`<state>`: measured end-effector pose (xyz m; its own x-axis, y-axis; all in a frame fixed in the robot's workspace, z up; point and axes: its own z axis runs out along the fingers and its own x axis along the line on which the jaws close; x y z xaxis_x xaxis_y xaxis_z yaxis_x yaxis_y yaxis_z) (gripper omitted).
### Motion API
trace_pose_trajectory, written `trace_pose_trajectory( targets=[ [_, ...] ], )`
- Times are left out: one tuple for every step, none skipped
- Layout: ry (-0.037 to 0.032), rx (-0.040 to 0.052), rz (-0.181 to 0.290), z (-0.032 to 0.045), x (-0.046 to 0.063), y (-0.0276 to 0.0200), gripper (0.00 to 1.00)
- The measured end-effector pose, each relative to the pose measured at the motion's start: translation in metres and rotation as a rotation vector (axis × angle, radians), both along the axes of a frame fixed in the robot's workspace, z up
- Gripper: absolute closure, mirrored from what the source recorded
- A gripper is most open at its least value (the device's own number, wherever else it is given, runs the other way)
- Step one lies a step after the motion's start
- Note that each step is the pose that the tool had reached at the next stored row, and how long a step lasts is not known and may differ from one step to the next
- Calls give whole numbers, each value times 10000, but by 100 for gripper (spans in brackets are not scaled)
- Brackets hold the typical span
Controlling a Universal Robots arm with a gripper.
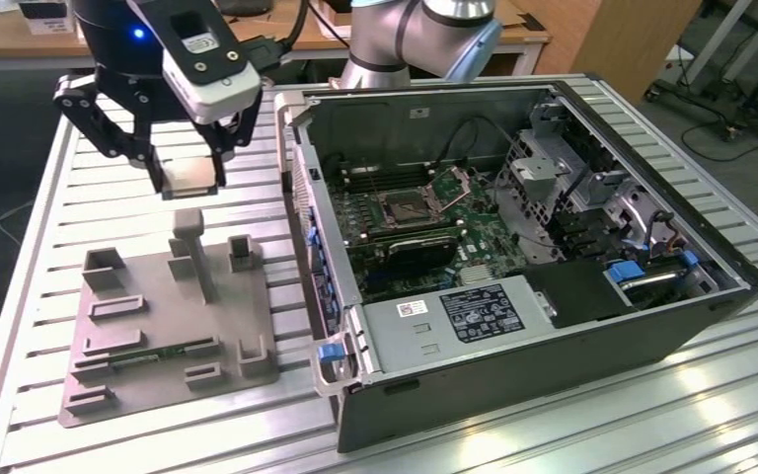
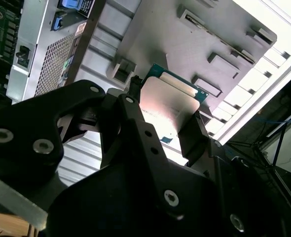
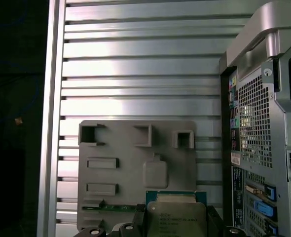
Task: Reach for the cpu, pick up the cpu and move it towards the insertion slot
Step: 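Pick up the cpu and move it towards the insertion slot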
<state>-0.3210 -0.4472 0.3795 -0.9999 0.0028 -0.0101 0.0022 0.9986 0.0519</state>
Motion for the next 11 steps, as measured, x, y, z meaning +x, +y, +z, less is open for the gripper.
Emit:
trace_pose_trajectory(
  targets=[
    [0, 1, 0, 0, 11, 0, 45],
    [0, 0, 0, 0, 21, 0, 45],
    [0, 1, 0, 0, 32, 0, 45],
    [0, 1, 0, 0, 43, 0, 45],
    [0, 1, 0, 0, 53, 0, 45],
    [0, 0, 0, 0, 60, 0, 45],
    [0, 1, 0, 0, 64, 0, 45],
    [0, 1, -1, 0, 65, 0, 45],
    [0, 1, -2, -1, 65, 0, 45],
    [0, 1, 0, 0, 68, 0, 45],
    [0, 0, 0, 0, 70, 0, 45]
  ],
)
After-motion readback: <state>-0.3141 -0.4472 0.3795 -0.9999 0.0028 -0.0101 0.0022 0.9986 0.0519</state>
